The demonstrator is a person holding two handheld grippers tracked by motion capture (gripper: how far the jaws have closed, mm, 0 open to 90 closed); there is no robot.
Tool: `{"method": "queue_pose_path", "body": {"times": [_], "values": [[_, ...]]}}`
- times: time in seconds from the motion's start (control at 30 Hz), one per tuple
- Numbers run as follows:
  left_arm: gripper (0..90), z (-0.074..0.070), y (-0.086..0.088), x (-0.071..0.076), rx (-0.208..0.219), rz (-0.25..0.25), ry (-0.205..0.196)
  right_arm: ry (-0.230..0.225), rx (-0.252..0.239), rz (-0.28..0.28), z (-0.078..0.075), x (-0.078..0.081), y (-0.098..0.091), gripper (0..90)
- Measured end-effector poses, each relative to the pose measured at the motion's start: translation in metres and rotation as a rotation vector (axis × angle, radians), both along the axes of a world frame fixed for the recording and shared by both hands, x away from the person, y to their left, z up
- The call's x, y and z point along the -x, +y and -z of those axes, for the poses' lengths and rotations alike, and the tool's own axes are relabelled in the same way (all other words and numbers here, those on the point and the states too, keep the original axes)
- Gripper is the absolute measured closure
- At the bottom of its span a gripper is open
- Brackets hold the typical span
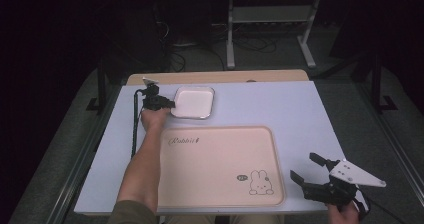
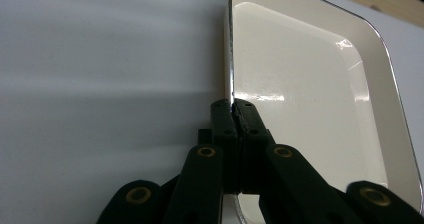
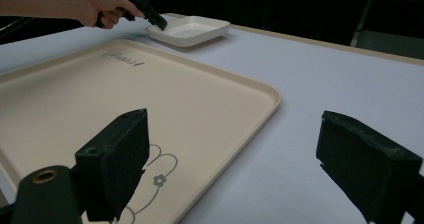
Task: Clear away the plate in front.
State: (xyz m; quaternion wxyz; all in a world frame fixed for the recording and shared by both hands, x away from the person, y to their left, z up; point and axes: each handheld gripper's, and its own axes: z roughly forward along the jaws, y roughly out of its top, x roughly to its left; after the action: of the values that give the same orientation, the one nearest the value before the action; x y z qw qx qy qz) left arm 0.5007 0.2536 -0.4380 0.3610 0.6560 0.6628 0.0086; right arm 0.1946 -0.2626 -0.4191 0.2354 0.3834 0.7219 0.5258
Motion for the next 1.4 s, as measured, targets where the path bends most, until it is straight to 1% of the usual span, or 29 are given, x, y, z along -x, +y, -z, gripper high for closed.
{"method": "queue_pose_path", "body": {"times": [0.07,0.13,0.2,0.3,0.43,0.53,0.6,0.7,0.77,0.93,1.0,1.07,1.2,1.23,1.33,1.37,1.4], "values": [[88.9,-0.004,0.002,0.002,-0.004,0.01,-0.01,-0.002,0.002,-0.004,0.0,0.0,0.001,12.9],[88.9,-0.006,0.002,0.003,-0.005,0.005,-0.015,-0.007,0.008,-0.009,-0.001,0.001,0.002,12.9],[88.9,-0.013,0.005,0.007,0.006,-0.01,-0.032,-0.01,0.011,-0.009,-0.002,0.002,0.002,12.9],[88.9,-0.023,0.005,0.012,-0.024,0.001,-0.056,-0.013,0.006,-0.012,-0.002,0.003,0.001,12.9],[88.9,-0.035,0.009,0.02,-0.002,0.014,-0.088,-0.017,-0.01,-0.003,-0.002,0.003,-0.002,12.9],[88.9,-0.041,0.013,0.026,0.017,0.018,-0.102,-0.018,-0.024,-0.001,-0.002,0.003,-0.003,12.8],[88.9,-0.044,0.017,0.03,0.027,0.017,-0.106,-0.017,-0.02,-0.003,-0.002,0.003,-0.002,12.8],[88.9,-0.047,0.02,0.034,0.029,0.01,-0.11,-0.016,-0.017,-0.005,-0.002,0.003,-0.001,12.8],[88.9,-0.048,0.024,0.041,0.04,-0.003,-0.107,-0.019,-0.017,0.001,-0.002,0.004,-0.002,12.9],[88.9,-0.051,0.03,0.052,0.041,-0.014,-0.114,-0.024,-0.039,0.022,-0.003,0.005,-0.006,12.8],[88.9,-0.053,0.033,0.056,0.044,-0.019,-0.124,-0.027,-0.043,0.026,-0.003,0.005,-0.007,12.9],[88.9,-0.056,0.036,0.061,0.055,-0.026,-0.13,-0.029,-0.042,0.025,-0.003,0.005,-0.007,12.8],[88.9,-0.062,0.042,0.069,0.063,-0.014,-0.155,-0.028,-0.028,0.017,-0.003,0.005,-0.004,12.8],[88.9,-0.062,0.042,0.069,0.063,-0.014,-0.155,-0.028,-0.028,0.017,-0.003,0.005,-0.004,12.8],[88.9,-0.071,0.046,0.077,0.066,-0.007,-0.175,-0.034,-0.016,0.01,-0.004,0.006,-0.001,12.8],[88.9,-0.071,0.046,0.077,0.066,-0.007,-0.175,-0.034,-0.015,0.01,-0.004,0.006,-0.001,12.8],[89.0,-0.075,0.048,0.081,0.069,-0.002,-0.188,-0.036,-0.012,0.009,-0.004,0.006,-0.001,12.8]]}}
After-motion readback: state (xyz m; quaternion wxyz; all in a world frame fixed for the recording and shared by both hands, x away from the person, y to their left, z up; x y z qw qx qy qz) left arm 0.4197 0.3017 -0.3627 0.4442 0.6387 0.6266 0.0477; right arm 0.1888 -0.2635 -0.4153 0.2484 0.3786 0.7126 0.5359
